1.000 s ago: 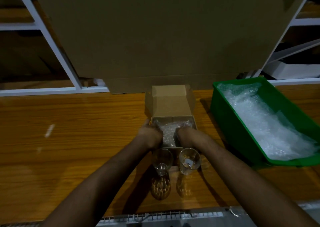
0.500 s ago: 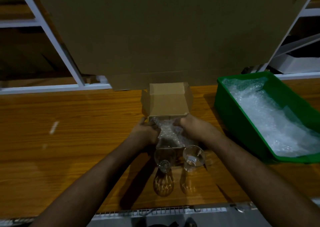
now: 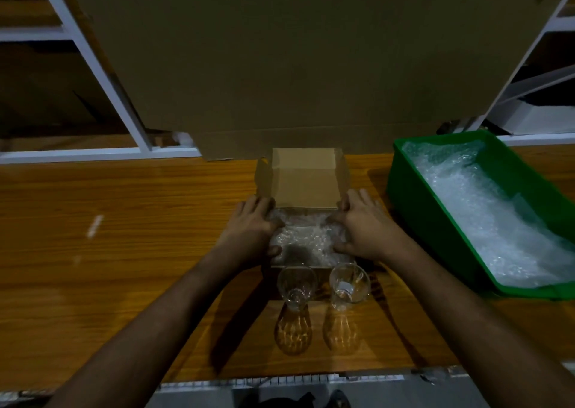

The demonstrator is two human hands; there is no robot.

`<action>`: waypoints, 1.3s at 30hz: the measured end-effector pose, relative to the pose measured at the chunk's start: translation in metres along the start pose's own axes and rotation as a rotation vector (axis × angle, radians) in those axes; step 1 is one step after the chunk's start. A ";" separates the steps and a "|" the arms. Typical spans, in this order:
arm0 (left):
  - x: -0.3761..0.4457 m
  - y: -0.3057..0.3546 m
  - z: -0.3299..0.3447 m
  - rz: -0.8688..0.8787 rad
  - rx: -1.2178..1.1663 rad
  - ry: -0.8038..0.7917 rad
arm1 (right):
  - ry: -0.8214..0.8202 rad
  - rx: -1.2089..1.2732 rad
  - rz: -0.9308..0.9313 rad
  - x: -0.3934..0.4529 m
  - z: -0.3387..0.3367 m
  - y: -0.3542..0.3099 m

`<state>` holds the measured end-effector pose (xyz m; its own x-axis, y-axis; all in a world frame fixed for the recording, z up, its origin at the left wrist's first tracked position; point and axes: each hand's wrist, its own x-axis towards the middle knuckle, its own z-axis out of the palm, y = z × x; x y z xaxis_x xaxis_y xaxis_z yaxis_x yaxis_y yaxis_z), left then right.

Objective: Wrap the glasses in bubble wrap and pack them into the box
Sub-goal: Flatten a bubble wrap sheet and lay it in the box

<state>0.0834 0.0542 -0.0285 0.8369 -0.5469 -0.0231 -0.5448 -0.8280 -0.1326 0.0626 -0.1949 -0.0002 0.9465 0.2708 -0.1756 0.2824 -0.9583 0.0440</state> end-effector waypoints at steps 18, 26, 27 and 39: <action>0.016 0.013 0.005 -0.229 0.077 -0.293 | -0.426 0.026 0.232 0.013 -0.004 -0.025; 0.013 0.011 -0.004 -0.186 -0.019 -0.280 | -0.361 0.075 0.234 0.013 0.007 -0.025; 0.011 0.010 -0.008 -0.187 -0.040 -0.269 | -0.350 0.106 0.235 0.012 0.005 -0.023; -0.010 -0.002 -0.047 -0.166 -0.298 0.031 | 0.164 0.312 0.179 -0.029 -0.026 -0.019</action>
<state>0.0739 0.0558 0.0183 0.9158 -0.4017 0.0049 -0.3970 -0.9032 0.1634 0.0338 -0.1822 0.0293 0.9960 0.0836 -0.0319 0.0732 -0.9666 -0.2458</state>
